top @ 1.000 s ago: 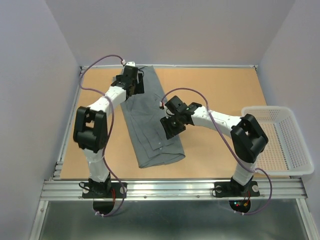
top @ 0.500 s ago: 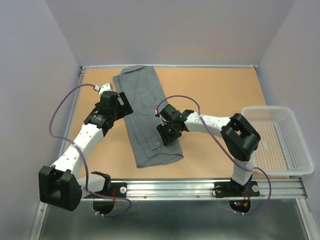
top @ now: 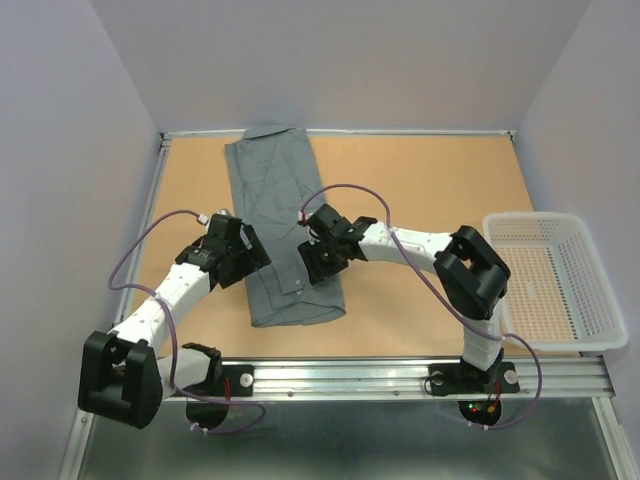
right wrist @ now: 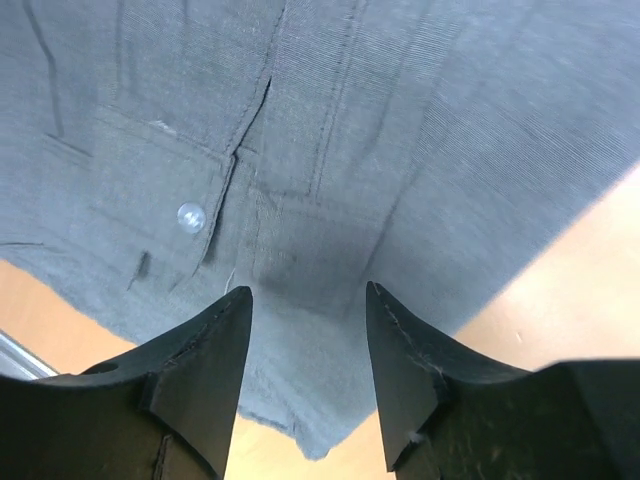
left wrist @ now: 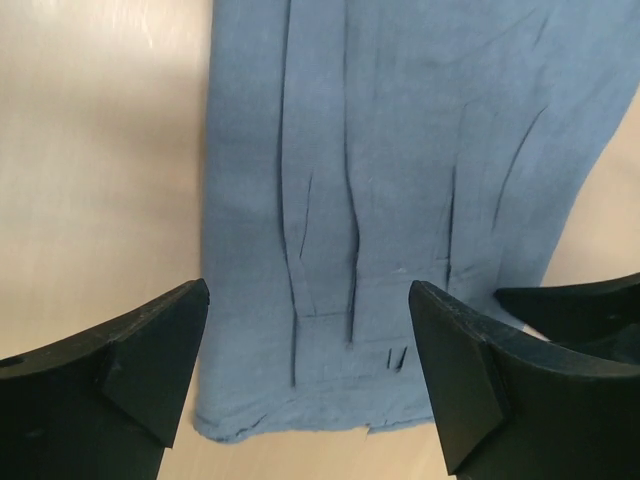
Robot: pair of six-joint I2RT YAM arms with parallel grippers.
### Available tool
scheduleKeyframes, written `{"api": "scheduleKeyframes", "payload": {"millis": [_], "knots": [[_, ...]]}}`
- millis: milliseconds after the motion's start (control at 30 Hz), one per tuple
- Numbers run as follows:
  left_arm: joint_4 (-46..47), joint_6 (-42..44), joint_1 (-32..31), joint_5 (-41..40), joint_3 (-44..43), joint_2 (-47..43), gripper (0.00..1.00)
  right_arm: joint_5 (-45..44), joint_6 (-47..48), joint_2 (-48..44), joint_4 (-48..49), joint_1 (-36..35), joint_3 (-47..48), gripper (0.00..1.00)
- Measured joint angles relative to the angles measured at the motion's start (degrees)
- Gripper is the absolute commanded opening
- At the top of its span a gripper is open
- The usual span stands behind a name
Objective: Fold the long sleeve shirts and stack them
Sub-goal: Fold the shirt
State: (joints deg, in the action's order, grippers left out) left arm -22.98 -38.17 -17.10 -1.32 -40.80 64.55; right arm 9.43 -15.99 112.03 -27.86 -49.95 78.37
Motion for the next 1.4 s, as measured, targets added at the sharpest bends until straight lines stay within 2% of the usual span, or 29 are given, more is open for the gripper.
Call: {"api": "scheduleKeyframes", "payload": {"millis": [133,300,467,567,1000,1100,1233,1400], "knots": [[-1.77,-2.78,0.0,2.25,3.87,-1.75,0.92,-1.49,-3.48,-6.56,0.24,0.83,-4.35,0.71],[-3.69,-5.29,-0.04,5.88,6.6,-2.86,0.92,-0.13,-9.25,-17.73,0.42,5.4,-13.07,0.78],[-5.09,-6.8,-0.04,7.26,7.93,-2.89,0.9,1.55,-13.18,-19.1,0.39,8.7,-17.79,0.69],[-5.29,-7.82,-0.04,7.67,9.53,-2.93,0.84,3.65,-14.78,-17.79,0.35,8.66,-18.49,0.62],[-5.99,-9.29,-0.33,10.12,11.43,-1.18,0.67,11.41,-19.65,-12.04,5.64,8.66,-19.71,0.59],[-5.88,-9.29,-0.7,11.17,11.43,-0.31,0.67,12.96,-20.5,-11.3,6.51,8.7,-20.0,0.58],[-5.95,-9.57,-1.97,12.24,11.43,-0.22,0.72,14.27,-21.03,-10.73,7.39,8.7,-20.02,0.57],[-5.86,-10.03,-3.08,13.05,11.43,0.22,0.72,16.2,-21.51,-8.98,8.85,8.74,-20.02,0.45]]}}
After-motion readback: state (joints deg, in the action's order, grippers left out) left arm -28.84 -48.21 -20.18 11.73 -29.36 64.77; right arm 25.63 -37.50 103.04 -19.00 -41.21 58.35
